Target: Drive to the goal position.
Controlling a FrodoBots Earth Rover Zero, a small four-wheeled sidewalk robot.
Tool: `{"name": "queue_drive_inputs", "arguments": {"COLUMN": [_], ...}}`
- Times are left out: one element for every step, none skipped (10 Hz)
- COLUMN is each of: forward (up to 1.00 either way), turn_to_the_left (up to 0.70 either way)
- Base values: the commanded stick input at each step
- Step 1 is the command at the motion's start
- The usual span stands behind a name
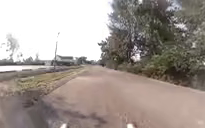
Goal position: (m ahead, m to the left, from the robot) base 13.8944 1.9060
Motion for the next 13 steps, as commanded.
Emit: {"name": "queue_drive_inputs", "arguments": {"forward": [0.7,0.7,0.7,0.7,0.7,0.7,0.7,0.7,0.7,0.7,0.7,0.7,0.7], "turn_to_the_left": [0.0,0.0,0.0,0.0,0.0,0.0,0.0,0.0,0.0,0.0,0.0,0.0,0.0]}}
